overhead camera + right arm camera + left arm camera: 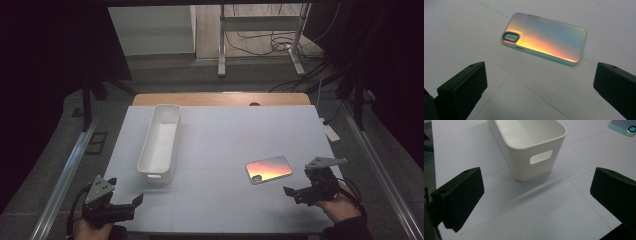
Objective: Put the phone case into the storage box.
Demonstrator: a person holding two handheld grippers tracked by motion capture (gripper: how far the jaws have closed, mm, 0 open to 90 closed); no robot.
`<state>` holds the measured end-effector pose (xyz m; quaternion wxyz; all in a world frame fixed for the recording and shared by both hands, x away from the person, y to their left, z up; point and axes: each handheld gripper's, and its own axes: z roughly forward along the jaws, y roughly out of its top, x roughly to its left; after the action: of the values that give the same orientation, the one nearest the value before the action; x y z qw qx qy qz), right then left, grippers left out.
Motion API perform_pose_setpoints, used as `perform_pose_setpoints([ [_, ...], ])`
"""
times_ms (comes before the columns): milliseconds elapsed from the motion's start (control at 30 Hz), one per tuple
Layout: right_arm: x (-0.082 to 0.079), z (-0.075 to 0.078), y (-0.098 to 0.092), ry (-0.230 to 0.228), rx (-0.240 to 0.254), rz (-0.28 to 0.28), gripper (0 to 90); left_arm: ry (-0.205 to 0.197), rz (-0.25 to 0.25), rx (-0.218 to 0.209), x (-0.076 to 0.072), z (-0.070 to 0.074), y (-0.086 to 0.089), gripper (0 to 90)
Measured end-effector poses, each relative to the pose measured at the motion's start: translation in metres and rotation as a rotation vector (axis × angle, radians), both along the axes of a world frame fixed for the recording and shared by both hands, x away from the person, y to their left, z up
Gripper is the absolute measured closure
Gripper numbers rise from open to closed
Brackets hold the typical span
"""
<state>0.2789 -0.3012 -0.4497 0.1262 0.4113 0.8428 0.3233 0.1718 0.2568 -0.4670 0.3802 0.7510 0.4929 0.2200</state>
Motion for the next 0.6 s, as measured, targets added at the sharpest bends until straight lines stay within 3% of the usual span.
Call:
perform_pose_setpoints([
  [600,0.014,-0.003,0.015,0.009,-0.022,0.020,0.0,0.001,0.000,0.004,0.000,0.000,0.000,0.0],
])
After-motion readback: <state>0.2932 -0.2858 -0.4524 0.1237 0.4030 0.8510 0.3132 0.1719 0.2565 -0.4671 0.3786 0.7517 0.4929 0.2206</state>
